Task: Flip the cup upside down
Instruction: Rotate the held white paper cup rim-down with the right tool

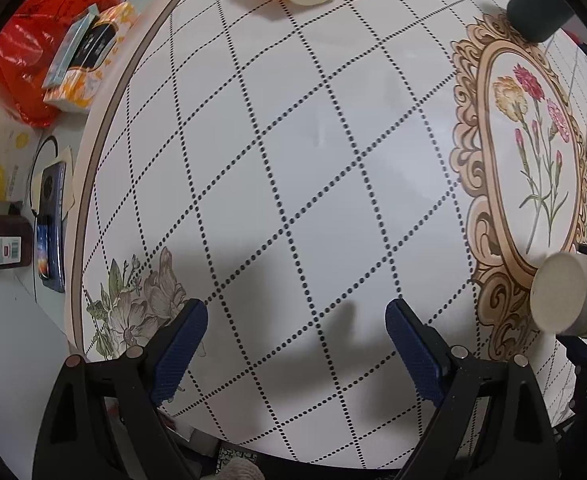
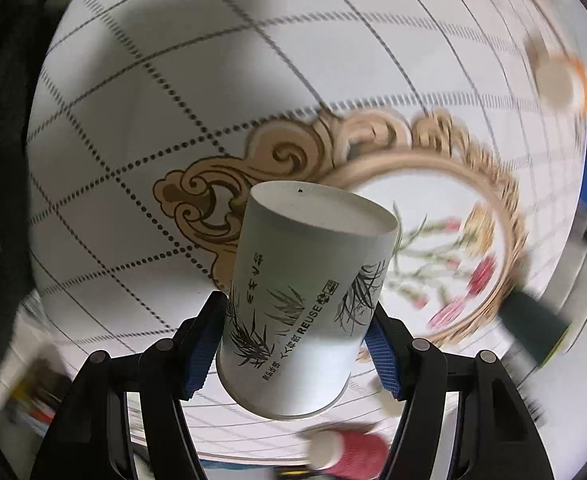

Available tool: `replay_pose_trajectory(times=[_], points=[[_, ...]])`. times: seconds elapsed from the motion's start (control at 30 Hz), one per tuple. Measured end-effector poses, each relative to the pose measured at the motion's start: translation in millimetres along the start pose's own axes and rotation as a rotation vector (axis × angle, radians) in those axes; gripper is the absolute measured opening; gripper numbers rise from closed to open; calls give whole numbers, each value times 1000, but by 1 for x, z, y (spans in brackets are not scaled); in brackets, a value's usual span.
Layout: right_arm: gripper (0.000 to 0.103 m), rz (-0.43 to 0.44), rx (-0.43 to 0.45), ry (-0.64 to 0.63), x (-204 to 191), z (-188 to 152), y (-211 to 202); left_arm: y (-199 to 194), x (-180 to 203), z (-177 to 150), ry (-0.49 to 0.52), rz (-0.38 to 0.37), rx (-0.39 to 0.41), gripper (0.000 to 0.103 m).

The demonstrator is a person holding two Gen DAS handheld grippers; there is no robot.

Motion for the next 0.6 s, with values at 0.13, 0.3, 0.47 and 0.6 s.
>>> replay_pose_trajectory(times=[0.13, 0.3, 0.47, 0.6], points=[[69, 106, -34, 225, 30, 1, 8, -9, 22, 0, 15, -1, 0, 91], [69, 232, -67, 457, 60, -11, 23, -16, 38, -5, 29, -5, -1, 91], [69, 334, -111, 623, 64, -37, 38, -20, 41, -12, 36, -9, -2, 91], [70, 417, -145, 746, 78, -47, 50, -19, 40, -11, 41, -10, 1, 91]])
Point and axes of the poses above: each gripper's, at about its wrist camera, not at the fingertips, and y roughly the way its jaws point, x to its right, z to its top, the point moved 3 cm from there along y, roughly the way its jaws point, and after that the axes turned 6 degrees about x, right-handed, at the moved point
